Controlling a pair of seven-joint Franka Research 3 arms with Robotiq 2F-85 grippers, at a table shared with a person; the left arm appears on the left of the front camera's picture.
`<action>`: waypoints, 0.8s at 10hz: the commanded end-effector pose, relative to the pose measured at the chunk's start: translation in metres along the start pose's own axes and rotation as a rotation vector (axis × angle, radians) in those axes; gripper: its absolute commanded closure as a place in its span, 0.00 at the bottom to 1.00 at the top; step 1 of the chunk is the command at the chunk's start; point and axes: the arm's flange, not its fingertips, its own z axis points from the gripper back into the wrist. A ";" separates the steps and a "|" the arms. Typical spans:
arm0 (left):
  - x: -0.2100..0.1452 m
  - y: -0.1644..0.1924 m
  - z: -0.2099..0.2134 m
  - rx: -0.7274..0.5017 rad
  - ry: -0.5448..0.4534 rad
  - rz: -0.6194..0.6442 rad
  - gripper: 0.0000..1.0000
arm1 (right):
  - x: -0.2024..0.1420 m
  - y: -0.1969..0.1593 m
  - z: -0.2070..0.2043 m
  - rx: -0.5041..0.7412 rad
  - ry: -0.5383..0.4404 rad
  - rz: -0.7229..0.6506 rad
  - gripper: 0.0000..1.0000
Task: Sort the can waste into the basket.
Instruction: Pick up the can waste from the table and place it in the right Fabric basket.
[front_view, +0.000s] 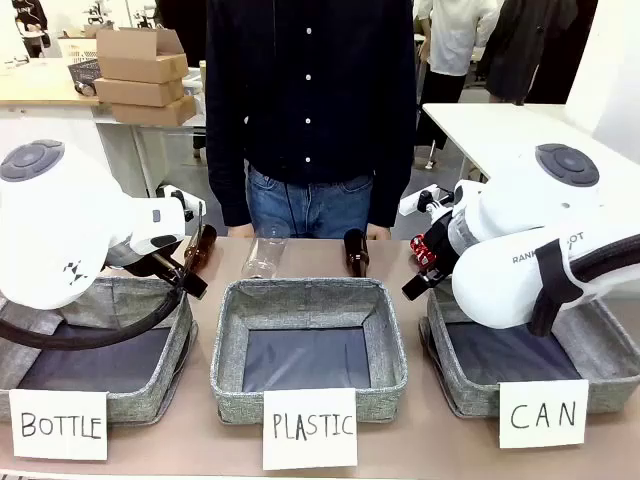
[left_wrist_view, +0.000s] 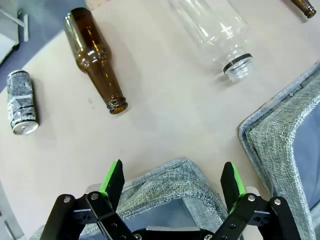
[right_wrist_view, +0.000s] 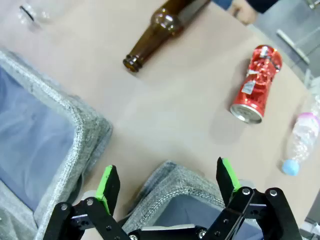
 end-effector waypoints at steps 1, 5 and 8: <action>0.000 0.000 0.000 0.000 0.000 0.000 0.00 | 0.000 0.000 0.000 0.000 0.000 0.000 0.00; 0.000 0.000 0.000 0.000 0.000 0.000 0.00 | 0.000 0.000 0.000 0.000 0.000 0.000 0.00; 0.000 0.000 0.000 0.000 0.000 0.000 0.00 | 0.000 0.000 0.000 0.000 0.000 0.000 0.00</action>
